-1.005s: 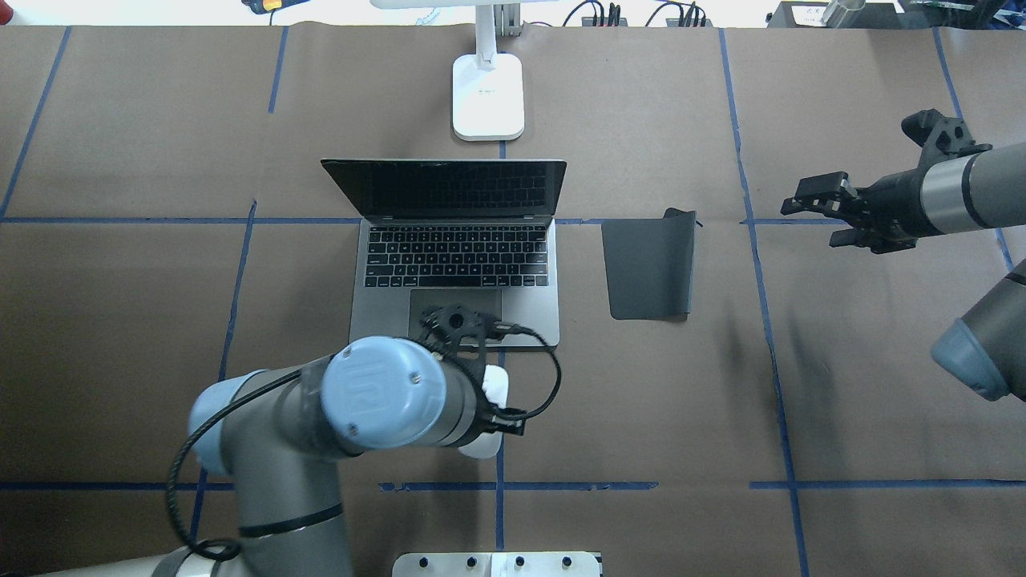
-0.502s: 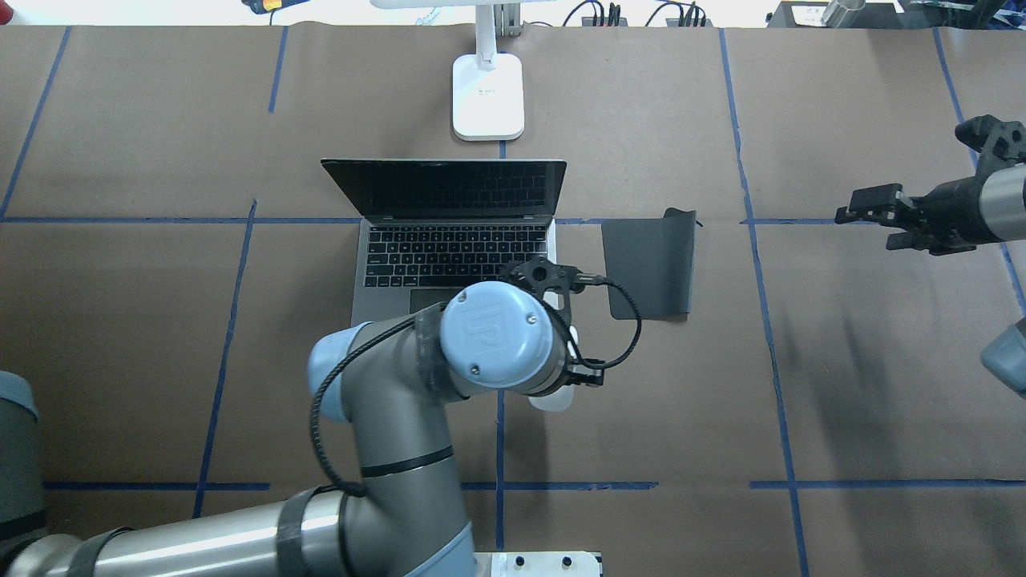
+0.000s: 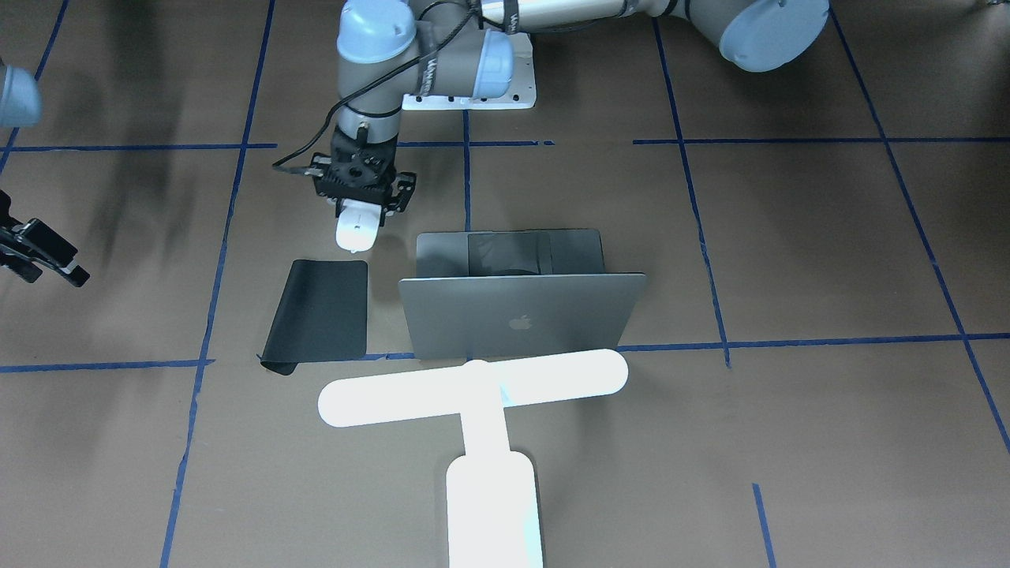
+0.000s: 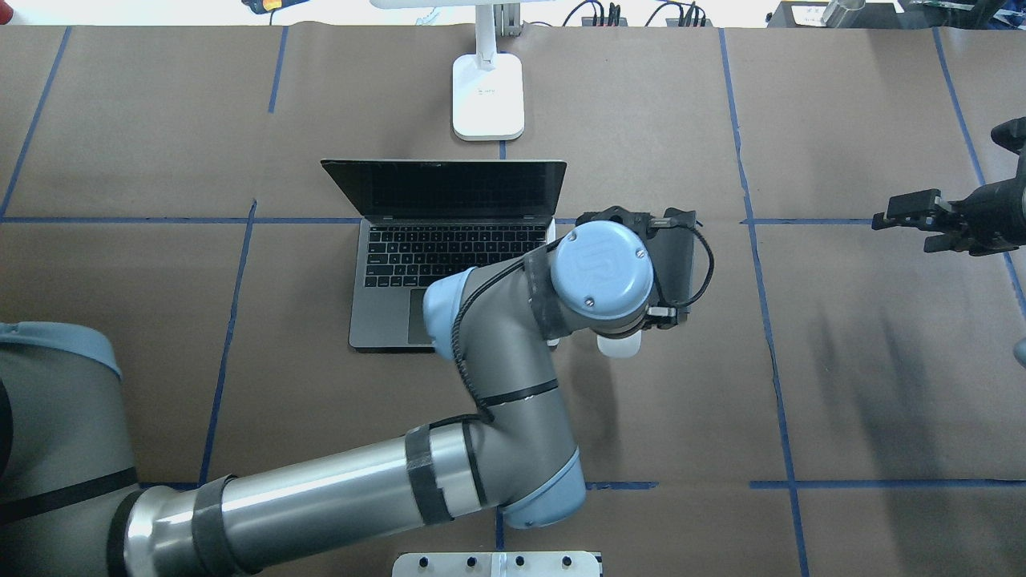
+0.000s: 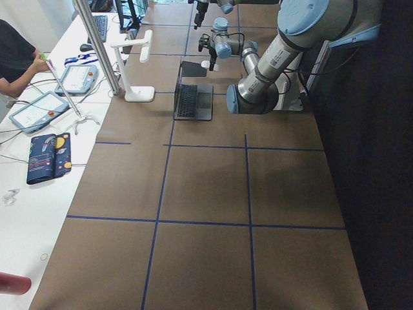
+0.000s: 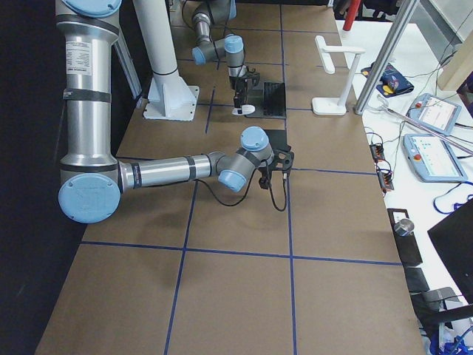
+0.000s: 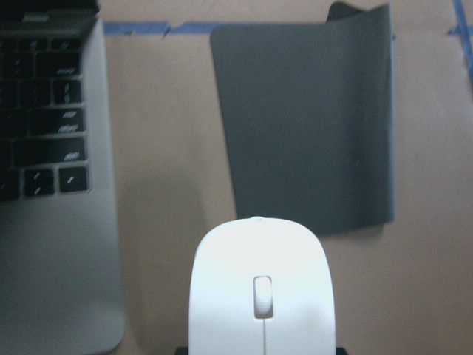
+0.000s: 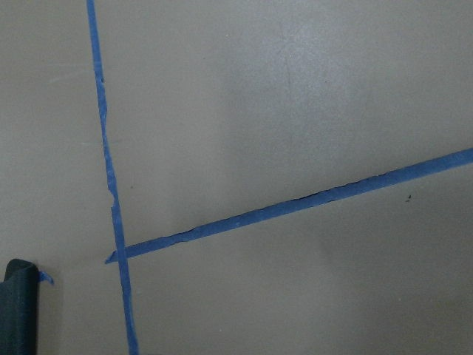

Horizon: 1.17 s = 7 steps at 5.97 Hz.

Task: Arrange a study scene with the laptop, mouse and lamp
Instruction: 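Grasp the white mouse with the left gripper and lift it, then carry the white mouse with the left gripper onto the black mouse pad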

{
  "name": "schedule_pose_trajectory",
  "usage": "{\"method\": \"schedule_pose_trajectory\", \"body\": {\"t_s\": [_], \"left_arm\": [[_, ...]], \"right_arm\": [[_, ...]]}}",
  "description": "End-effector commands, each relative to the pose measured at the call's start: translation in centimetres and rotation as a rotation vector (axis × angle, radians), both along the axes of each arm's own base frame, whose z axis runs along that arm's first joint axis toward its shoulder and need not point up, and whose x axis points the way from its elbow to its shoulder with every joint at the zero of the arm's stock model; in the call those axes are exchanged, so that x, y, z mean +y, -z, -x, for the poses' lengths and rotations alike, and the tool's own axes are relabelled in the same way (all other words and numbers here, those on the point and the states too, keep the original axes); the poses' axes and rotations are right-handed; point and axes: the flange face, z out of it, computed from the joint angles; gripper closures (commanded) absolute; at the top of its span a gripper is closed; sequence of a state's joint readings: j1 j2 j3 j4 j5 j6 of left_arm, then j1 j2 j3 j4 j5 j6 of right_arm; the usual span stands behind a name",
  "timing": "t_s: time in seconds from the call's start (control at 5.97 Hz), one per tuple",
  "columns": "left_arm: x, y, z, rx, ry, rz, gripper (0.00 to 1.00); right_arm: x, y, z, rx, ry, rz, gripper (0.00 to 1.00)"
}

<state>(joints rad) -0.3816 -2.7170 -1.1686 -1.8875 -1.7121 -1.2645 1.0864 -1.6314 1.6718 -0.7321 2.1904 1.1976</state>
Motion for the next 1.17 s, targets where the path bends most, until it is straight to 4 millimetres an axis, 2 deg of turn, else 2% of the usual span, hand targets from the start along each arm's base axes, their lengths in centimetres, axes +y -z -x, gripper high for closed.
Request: {"method": "schedule_pose_trajectory", "body": {"t_s": [0.0, 0.17, 0.33, 0.67, 0.84, 1.0], "left_arm": [[-3.3, 2.7, -3.5, 0.013, 0.031, 0.006, 1.0], [-3.5, 2.4, -3.8, 0.006, 0.033, 0.008, 1.0], [-4.4, 2.4, -5.4, 0.008, 0.05, -0.001, 1.0], [-5.4, 1.6, -5.8, 0.012, 0.081, -0.015, 1.0], [-6.4, -0.1, -6.4, 0.03, 0.113, 0.001, 1.0], [-7.1, -0.7, -6.5, 0.044, 0.145, 0.0, 1.0]], "right_arm": [[0.1, -1.1, -0.3, 0.01, -0.002, 0.016, 0.0], [0.0, -1.6, -0.3, 0.015, -0.002, 0.026, 0.0], [-0.2, -1.8, -0.1, 0.017, -0.001, 0.028, 0.0], [-0.3, -1.7, -0.1, 0.015, -0.002, 0.027, 0.0], [-0.3, -1.7, 0.0, 0.016, -0.001, 0.028, 0.0], [-0.4, -2.0, 0.0, 0.018, -0.002, 0.034, 0.0]]}}
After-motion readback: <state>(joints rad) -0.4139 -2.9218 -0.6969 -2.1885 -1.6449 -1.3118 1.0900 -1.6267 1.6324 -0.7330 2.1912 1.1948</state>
